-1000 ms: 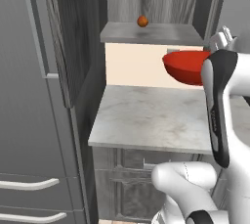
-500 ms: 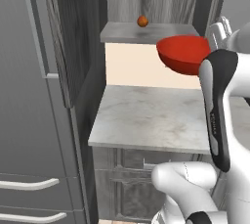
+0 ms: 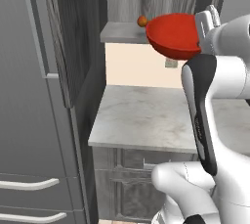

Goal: Pick the mug and place it in the sink. Pick the bowl and place it in the open cabinet and then close the cabinet.

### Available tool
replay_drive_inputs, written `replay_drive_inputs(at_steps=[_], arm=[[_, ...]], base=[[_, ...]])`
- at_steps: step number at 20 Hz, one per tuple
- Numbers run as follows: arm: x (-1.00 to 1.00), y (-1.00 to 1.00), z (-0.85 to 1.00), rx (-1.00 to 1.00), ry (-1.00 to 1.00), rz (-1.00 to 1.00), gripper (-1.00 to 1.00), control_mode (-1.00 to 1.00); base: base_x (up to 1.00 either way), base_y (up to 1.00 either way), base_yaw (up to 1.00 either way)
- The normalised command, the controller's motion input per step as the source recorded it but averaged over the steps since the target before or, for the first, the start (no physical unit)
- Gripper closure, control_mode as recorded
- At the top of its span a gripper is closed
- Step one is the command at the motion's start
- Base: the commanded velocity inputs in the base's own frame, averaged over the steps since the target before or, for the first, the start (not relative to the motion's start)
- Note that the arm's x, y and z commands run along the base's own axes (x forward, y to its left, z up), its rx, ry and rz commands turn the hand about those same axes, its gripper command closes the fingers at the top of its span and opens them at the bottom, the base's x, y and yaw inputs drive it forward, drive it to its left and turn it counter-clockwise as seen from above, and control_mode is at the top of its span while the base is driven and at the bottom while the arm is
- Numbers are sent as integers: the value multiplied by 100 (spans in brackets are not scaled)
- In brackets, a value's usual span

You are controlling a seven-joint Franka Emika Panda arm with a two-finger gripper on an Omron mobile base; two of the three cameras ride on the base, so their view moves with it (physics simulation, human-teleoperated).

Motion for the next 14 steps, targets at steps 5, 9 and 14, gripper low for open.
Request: replay_drive_inputs(at_steps=[5,9,14], arm=[[12,2,46,0,-1,0,100,-100],[16,0,41,0,0,0,100,-100],[9,0,19,0,1,0,100,-100]], base=[[0,0,0],[0,0,0],[0,0,0]])
